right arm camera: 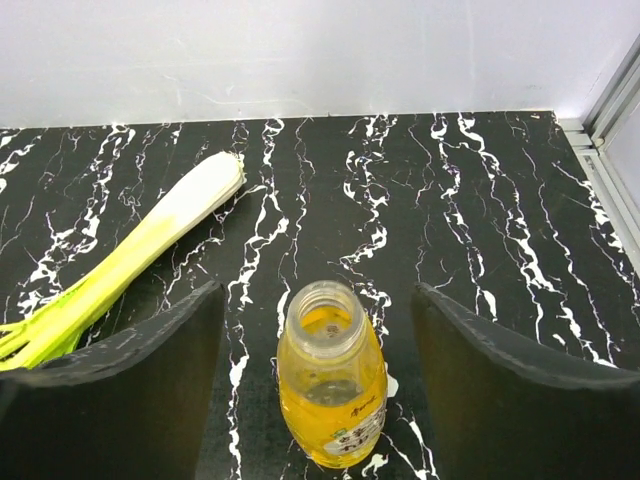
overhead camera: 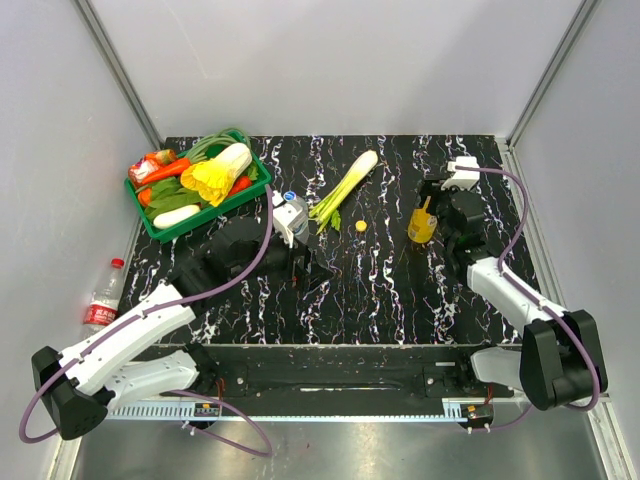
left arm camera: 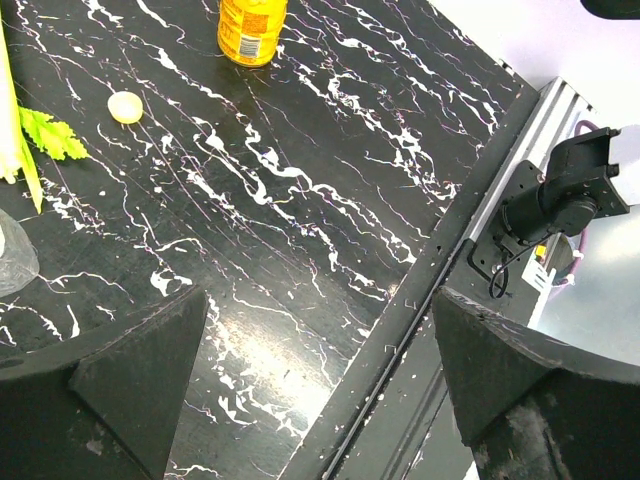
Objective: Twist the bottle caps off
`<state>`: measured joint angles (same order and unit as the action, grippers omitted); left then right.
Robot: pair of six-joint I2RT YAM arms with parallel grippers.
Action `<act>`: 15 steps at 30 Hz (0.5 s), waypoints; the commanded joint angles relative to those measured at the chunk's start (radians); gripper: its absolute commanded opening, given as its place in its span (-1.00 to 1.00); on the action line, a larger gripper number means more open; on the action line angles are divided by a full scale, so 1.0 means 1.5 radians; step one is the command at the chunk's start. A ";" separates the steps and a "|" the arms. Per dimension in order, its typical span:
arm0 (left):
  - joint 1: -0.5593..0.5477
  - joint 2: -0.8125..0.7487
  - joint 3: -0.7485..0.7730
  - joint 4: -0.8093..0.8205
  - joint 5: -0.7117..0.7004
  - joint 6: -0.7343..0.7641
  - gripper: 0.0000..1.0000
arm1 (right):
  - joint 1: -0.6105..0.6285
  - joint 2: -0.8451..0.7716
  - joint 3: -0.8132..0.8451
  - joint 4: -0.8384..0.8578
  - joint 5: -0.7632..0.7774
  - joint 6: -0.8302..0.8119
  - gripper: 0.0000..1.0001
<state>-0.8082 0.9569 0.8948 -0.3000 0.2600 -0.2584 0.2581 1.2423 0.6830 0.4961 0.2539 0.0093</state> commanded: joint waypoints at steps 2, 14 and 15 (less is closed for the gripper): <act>-0.001 -0.003 0.022 0.020 -0.021 0.004 0.98 | 0.001 -0.045 0.038 -0.016 0.004 0.021 0.75; -0.001 0.005 0.025 0.025 -0.037 -0.005 0.98 | 0.001 -0.110 0.137 -0.205 -0.113 0.115 0.99; 0.000 0.007 0.026 0.025 -0.041 -0.006 0.98 | 0.001 -0.118 0.135 -0.204 -0.132 0.123 0.99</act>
<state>-0.8082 0.9588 0.8948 -0.2989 0.2379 -0.2596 0.2581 1.1248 0.8410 0.2527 0.1799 0.1326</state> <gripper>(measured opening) 0.988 0.994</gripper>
